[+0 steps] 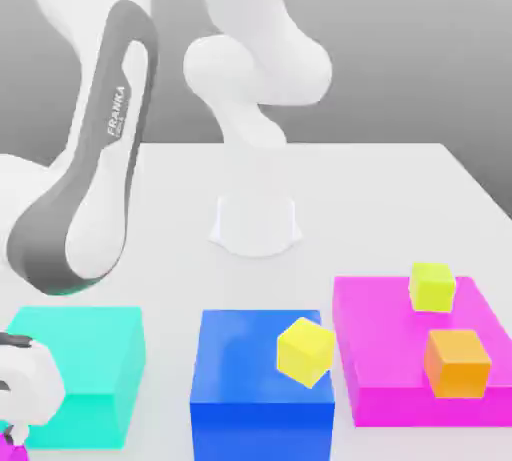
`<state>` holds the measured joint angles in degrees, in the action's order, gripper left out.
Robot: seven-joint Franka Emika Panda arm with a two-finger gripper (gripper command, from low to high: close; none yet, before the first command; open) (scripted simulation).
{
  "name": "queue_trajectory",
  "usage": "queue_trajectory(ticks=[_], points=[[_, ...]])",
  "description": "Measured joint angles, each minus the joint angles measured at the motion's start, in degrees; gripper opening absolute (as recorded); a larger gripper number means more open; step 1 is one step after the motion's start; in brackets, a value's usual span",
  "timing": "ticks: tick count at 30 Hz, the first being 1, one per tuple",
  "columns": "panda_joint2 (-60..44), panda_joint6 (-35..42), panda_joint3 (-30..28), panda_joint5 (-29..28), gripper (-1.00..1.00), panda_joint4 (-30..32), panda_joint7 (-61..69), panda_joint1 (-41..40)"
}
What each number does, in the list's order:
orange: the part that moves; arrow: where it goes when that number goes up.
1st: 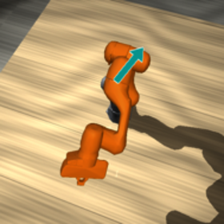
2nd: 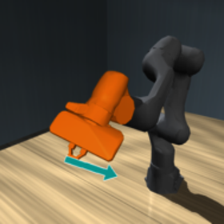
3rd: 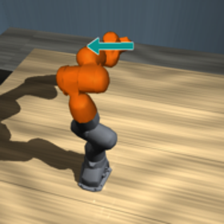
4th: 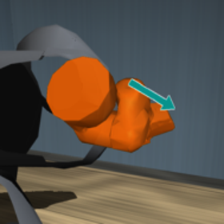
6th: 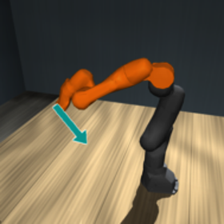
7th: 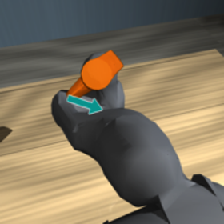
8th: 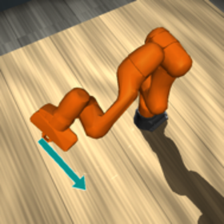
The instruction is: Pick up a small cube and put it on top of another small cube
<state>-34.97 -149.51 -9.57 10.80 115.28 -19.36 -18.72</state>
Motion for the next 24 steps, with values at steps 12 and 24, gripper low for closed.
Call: queue_trajectory(ticks=[12, 24], points=[[6.0, 4.5, -1.1, -1.6, -1.00, 1.5, -1.1, 1.2], [31.3, 12.3, 6.0, -9.7, -1.00, 18.3, -12.9, 17.6]])
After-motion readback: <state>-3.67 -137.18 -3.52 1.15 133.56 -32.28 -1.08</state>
